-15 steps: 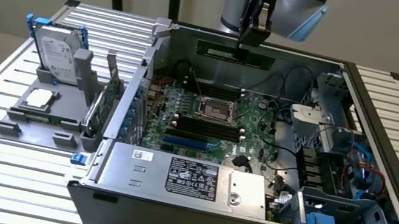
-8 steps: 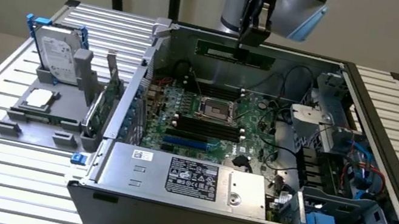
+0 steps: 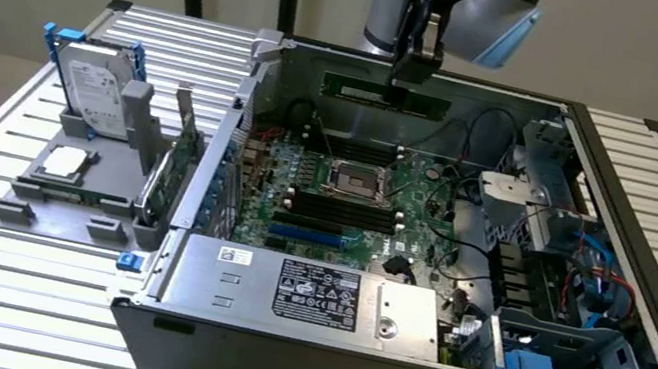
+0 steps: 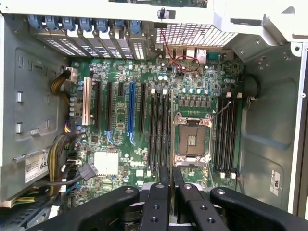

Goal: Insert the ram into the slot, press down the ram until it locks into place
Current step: 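Insert the ram into the slot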

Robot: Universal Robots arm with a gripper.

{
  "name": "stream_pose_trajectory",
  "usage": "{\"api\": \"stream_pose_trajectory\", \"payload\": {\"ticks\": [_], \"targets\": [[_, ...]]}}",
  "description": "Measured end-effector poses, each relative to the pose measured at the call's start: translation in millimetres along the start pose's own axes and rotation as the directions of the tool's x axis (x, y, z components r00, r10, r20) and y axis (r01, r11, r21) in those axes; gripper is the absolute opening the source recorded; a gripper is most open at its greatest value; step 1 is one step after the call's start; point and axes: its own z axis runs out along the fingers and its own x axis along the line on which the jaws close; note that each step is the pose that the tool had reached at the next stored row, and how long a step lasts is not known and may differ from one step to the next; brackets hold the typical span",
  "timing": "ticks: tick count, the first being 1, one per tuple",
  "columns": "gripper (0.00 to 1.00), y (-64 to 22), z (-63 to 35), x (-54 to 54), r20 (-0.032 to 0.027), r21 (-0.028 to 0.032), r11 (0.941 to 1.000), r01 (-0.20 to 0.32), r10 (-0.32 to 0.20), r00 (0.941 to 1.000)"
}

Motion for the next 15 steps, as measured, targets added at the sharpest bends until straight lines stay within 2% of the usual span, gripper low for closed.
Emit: {"api": "stream_pose_trajectory", "payload": {"ticks": [15], "targets": [[0.14,3.5,27.4,5.1,0.0002,0.0001,1.0,-0.005,0.005,1.0]]}}
